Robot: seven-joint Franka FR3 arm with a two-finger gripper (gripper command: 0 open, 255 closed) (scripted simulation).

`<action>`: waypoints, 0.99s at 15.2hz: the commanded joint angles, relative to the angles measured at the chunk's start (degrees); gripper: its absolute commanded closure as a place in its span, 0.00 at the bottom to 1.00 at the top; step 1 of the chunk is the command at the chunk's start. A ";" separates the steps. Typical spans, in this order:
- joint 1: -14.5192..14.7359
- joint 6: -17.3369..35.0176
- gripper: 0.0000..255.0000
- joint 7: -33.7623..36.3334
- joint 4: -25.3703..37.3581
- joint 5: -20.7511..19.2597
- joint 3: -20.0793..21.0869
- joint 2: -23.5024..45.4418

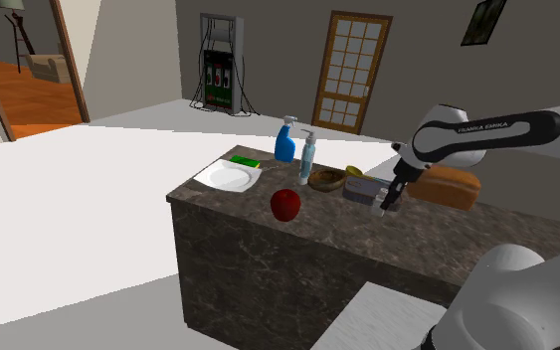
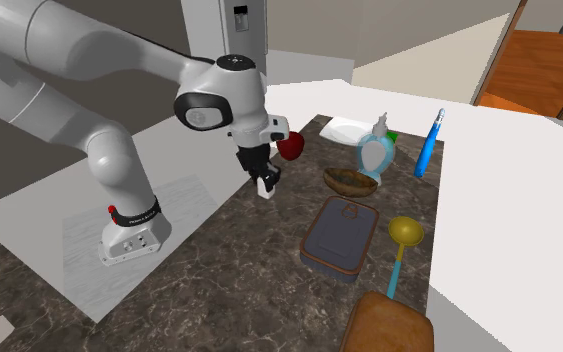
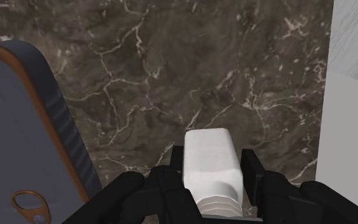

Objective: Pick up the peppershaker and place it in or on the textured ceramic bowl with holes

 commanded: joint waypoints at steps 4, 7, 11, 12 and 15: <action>-0.38 -4.44 1.00 0.76 2.45 0.31 1.81 -1.98; -0.46 -7.01 1.00 1.12 4.12 0.61 2.78 -2.89; -0.46 -10.32 1.00 1.55 6.49 1.07 3.97 -3.84; -0.45 -11.13 1.00 1.64 7.11 1.19 4.25 -4.03; -0.36 -13.53 1.00 1.91 9.03 1.58 5.05 -4.51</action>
